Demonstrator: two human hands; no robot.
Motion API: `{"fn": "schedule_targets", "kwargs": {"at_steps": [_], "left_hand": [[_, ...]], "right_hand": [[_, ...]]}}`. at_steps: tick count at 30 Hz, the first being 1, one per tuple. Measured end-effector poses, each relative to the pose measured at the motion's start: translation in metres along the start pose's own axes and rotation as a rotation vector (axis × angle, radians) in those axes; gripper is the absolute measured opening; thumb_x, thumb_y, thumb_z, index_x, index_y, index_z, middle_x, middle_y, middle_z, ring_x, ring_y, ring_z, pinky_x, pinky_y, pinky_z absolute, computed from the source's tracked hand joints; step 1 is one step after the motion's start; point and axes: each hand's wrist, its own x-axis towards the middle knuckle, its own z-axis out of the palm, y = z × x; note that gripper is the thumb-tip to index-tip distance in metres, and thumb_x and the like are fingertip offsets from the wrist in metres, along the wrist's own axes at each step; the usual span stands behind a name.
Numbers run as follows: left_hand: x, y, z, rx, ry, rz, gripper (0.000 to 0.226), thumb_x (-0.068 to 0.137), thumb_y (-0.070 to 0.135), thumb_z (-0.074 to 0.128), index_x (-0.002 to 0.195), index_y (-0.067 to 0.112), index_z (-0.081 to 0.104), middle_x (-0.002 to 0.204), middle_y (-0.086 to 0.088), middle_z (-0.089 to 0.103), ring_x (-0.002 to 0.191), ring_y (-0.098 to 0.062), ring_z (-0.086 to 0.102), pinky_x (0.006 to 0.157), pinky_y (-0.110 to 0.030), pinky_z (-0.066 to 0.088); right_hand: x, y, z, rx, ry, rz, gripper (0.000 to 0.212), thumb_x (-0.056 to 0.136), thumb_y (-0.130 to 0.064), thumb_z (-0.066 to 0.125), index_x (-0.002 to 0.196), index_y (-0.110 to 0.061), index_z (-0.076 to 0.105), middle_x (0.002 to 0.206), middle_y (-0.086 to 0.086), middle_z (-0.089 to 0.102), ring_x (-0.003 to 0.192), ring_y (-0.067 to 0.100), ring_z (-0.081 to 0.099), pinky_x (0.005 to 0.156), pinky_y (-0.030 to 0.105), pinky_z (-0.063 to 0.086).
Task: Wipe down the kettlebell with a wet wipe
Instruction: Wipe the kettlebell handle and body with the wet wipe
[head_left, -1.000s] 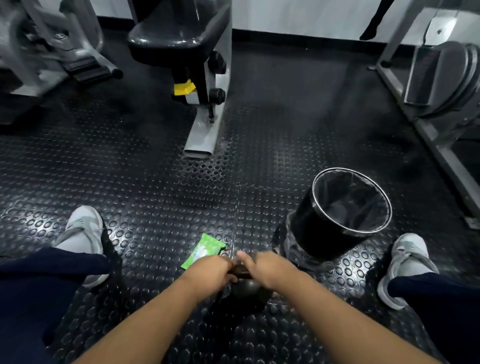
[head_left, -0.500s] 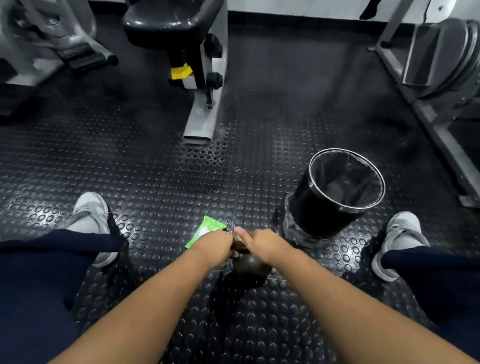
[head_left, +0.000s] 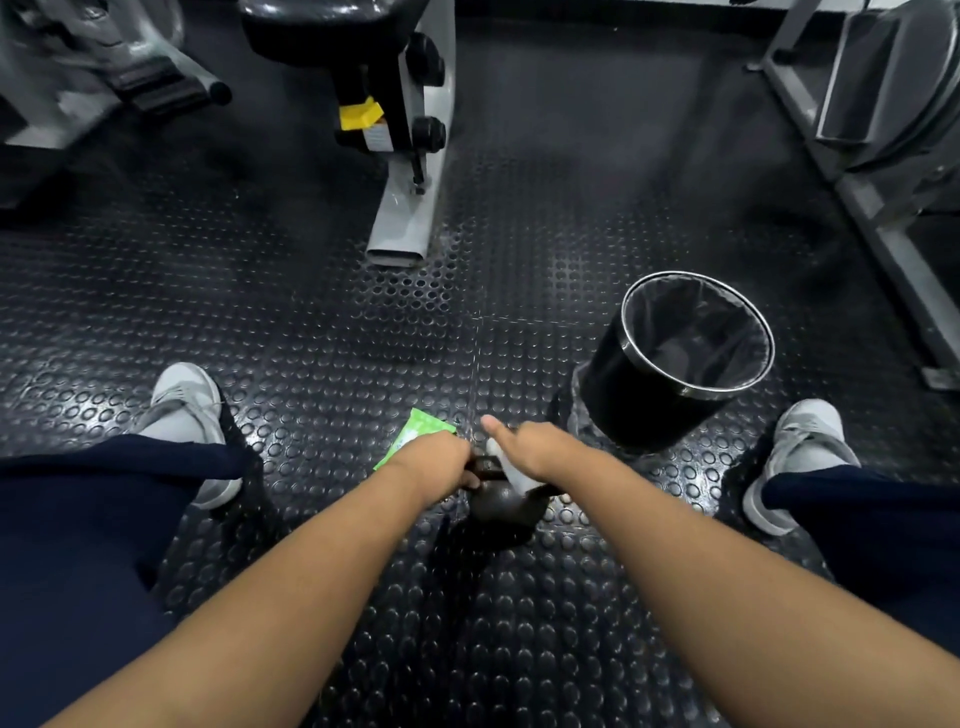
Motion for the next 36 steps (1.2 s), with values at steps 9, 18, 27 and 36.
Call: {"fn": "schedule_targets", "kwargs": {"at_steps": [9, 18, 27, 36], "left_hand": [[0.024, -0.012, 0.009, 0.039, 0.002, -0.024, 0.020, 0.094, 0.014, 0.063, 0.079, 0.026, 0.071, 0.067, 0.015, 0.075, 0.070, -0.007, 0.073, 0.083, -0.035, 0.062], [-0.008, 0.003, -0.007, 0.153, 0.084, 0.049, 0.026, 0.096, 0.044, 0.066, 0.102, 0.019, 0.068, 0.084, 0.001, 0.064, 0.079, -0.023, 0.062, 0.066, -0.031, 0.040], [-0.008, 0.001, -0.001, 0.075, 0.094, 0.040, 0.017, 0.098, 0.034, 0.065, 0.105, 0.019, 0.071, 0.082, 0.004, 0.066, 0.077, -0.021, 0.064, 0.070, -0.031, 0.046], [-0.003, 0.002, 0.001, 0.052, 0.058, 0.022, 0.018, 0.098, 0.031, 0.066, 0.110, 0.021, 0.073, 0.101, 0.000, 0.076, 0.087, -0.020, 0.069, 0.086, -0.036, 0.055]], "right_hand": [[0.008, -0.018, 0.018, 0.014, 0.028, -0.028, 0.092, 0.102, -0.071, 0.011, 0.127, -0.001, 0.066, 0.142, 0.022, 0.058, 0.132, 0.036, 0.053, 0.107, 0.043, 0.040], [0.003, 0.010, 0.005, -0.069, 0.022, 0.065, 0.094, 0.102, -0.071, 0.009, 0.138, 0.002, 0.057, 0.150, 0.021, 0.052, 0.134, 0.034, 0.052, 0.109, 0.043, 0.040], [0.009, -0.003, 0.015, 0.002, 0.024, -0.016, 0.085, 0.109, -0.057, 0.009, 0.132, 0.004, 0.063, 0.146, 0.025, 0.055, 0.135, 0.035, 0.052, 0.112, 0.041, 0.037], [0.009, -0.030, 0.006, -0.026, -0.039, -0.019, 0.075, 0.110, -0.055, 0.012, 0.152, -0.003, 0.045, 0.163, 0.020, 0.036, 0.150, 0.034, 0.035, 0.119, 0.042, 0.027]]}}
